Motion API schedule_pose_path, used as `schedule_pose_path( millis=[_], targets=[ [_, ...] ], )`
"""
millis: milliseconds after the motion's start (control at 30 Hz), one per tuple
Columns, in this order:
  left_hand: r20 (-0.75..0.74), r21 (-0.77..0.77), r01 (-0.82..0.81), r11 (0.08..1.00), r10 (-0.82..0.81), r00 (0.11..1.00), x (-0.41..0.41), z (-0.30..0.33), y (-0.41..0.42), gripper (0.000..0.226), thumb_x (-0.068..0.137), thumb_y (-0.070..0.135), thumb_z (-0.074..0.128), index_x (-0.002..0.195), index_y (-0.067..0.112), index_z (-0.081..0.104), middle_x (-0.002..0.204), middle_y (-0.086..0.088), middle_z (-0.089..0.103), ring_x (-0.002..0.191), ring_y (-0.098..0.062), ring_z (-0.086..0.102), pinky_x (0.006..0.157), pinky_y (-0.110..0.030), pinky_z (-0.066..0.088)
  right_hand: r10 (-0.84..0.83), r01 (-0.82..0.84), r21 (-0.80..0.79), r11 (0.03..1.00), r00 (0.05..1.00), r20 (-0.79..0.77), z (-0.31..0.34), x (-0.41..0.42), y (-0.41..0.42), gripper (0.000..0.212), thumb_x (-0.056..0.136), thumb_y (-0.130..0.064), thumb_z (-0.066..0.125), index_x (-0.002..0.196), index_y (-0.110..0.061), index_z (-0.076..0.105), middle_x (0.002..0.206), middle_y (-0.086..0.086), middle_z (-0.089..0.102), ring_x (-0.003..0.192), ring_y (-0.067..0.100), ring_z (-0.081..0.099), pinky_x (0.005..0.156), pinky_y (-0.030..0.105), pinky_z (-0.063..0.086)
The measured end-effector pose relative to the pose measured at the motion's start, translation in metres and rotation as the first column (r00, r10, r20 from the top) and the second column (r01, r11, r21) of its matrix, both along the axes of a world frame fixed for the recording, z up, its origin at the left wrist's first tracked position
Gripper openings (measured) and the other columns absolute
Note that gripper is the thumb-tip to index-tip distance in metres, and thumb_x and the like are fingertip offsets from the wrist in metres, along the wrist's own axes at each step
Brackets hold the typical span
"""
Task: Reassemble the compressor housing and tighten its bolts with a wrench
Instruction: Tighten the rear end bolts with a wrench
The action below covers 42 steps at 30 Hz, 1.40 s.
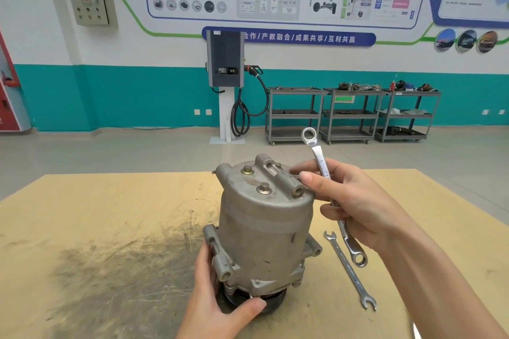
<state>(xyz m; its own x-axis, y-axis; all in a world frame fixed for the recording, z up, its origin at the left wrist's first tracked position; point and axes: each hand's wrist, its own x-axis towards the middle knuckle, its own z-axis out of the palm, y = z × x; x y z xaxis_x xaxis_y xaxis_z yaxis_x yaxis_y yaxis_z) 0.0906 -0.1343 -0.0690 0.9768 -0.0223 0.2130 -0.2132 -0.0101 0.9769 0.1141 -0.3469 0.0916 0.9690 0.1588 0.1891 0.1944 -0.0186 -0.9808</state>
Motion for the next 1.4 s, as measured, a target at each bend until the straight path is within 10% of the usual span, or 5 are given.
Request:
schedule_pose_path(
  millis=[933,1233,1400],
  targets=[
    [-0.01,0.043,-0.023,0.999,0.023,1.0,0.0,0.002,0.0,0.12,0.023,0.074,0.086,0.115,0.072,0.01,0.124,0.04,0.044,0.108,0.023,0.052,0.081,-0.004,0.044,-0.016,0.017,0.008,1.0,0.999,-0.029,-0.001,0.001,-0.001,0.009,0.08,-0.016,0.07,0.085,-0.009,0.073,0.084,0.012,0.057,0.064,0.014,0.036,0.041,0.019,0.02],
    [0.0,0.051,-0.009,0.999,0.009,1.0,0.001,-0.004,0.002,0.113,0.039,0.056,0.086,0.118,0.07,0.006,0.108,0.059,0.044,0.106,0.028,0.049,0.08,-0.002,0.043,0.001,-0.002,-0.007,1.0,1.0,-0.008,0.0,-0.002,-0.002,0.014,0.071,-0.024,0.073,0.082,-0.016,0.077,0.074,0.002,0.058,0.058,0.008,0.038,0.039,0.017,0.022],
    [-0.008,0.027,0.007,1.0,-0.007,1.0,0.003,-0.005,0.002,0.112,0.051,0.044,0.091,0.12,0.068,0.006,0.126,0.041,0.04,0.108,0.026,0.05,0.082,0.0,0.041,-0.074,0.074,0.019,0.997,0.997,-0.007,-0.002,0.0,0.004,0.01,0.072,-0.018,0.076,0.073,-0.013,0.067,0.077,0.009,0.051,0.061,0.017,0.029,0.041,0.021,0.019]
  ],
)
